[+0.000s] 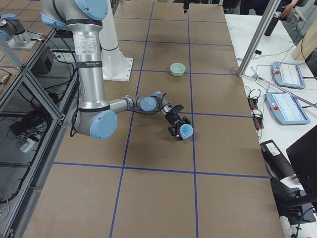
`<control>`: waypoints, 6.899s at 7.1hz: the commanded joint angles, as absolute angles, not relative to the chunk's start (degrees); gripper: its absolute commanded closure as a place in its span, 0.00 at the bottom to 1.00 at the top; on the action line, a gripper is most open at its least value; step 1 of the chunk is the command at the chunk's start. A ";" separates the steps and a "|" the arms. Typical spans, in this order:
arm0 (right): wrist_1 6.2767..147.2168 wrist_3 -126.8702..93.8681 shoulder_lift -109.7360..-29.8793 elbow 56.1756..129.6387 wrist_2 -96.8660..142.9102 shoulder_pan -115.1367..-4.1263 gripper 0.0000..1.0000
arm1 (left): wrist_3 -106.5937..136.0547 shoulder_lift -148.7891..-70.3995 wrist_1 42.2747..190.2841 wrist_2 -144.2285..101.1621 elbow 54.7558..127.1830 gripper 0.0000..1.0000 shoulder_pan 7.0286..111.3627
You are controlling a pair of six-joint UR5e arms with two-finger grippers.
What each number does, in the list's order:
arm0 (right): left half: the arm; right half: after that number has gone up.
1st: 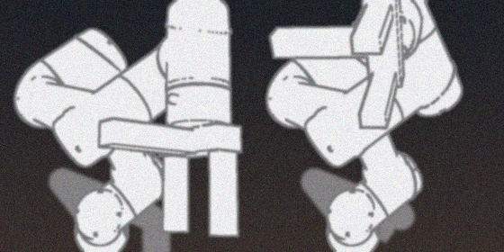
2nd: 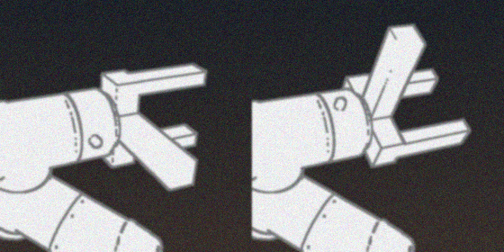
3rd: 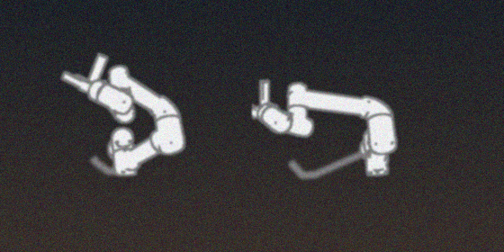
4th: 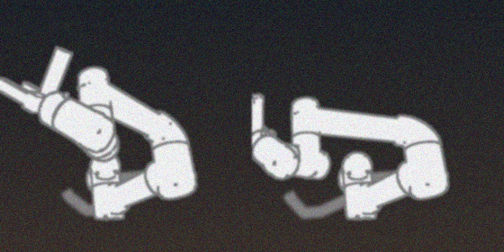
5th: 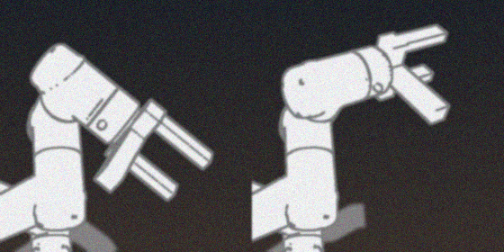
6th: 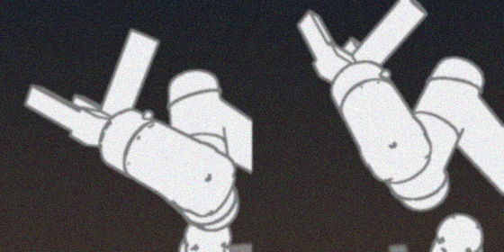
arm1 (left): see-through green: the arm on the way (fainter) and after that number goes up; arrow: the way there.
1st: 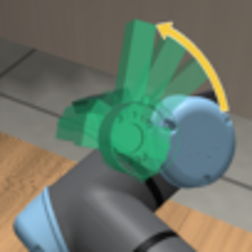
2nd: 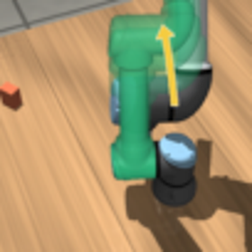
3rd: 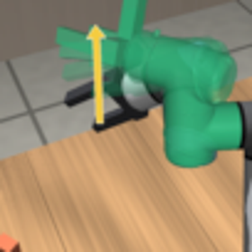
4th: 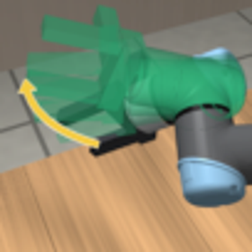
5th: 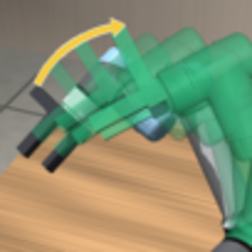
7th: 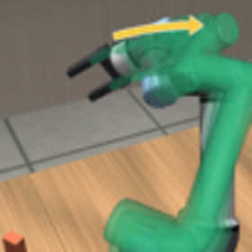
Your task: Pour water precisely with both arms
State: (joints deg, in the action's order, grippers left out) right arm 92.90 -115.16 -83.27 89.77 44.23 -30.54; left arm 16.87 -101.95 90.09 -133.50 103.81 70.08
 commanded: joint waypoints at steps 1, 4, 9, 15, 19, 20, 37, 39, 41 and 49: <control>92.73 -115.40 -82.97 90.35 43.07 -30.94 1.00 | 16.87 -101.95 90.09 -133.51 103.80 0.00 70.05; 92.11 -109.47 -82.71 96.22 41.23 -30.85 1.00 | 16.96 -101.95 90.09 -133.51 103.71 0.00 70.05; 53.68 -82.56 -83.67 98.26 46.72 -29.53 1.00 | 18.54 -102.13 90.44 -133.59 103.27 0.00 69.70; 22.31 -41.74 -83.67 97.48 65.31 -24.34 1.00 | 18.54 -102.04 90.35 -133.59 103.27 0.00 69.70; 16.96 -23.25 -81.66 97.21 95.35 -33.36 1.00 | 18.54 -102.04 90.44 -133.59 103.18 0.00 69.70; 17.83 -21.99 -79.91 96.86 99.45 -34.36 1.00 | 18.54 -102.04 90.44 -133.68 103.27 0.00 69.70; 71.61 -19.60 -56.25 98.09 100.02 -30.67 1.00 | 18.19 -100.99 90.53 -136.32 103.10 0.00 69.70; 73.81 -19.34 -55.47 98.00 100.02 -30.15 1.00 | 18.11 -100.99 90.53 -136.32 103.01 0.00 69.70; 80.93 -19.34 -51.43 98.00 100.02 -30.06 1.00 | 18.11 -100.99 90.53 -136.32 103.01 0.00 69.70; 85.25 -19.07 -50.01 98.87 99.93 -29.79 1.00 | 18.19 -100.99 90.53 -136.32 103.27 0.00 69.70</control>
State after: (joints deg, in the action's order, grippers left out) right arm 85.06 -19.07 -50.15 98.29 99.92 -29.80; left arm 18.12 -100.99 90.53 -136.32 103.16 69.70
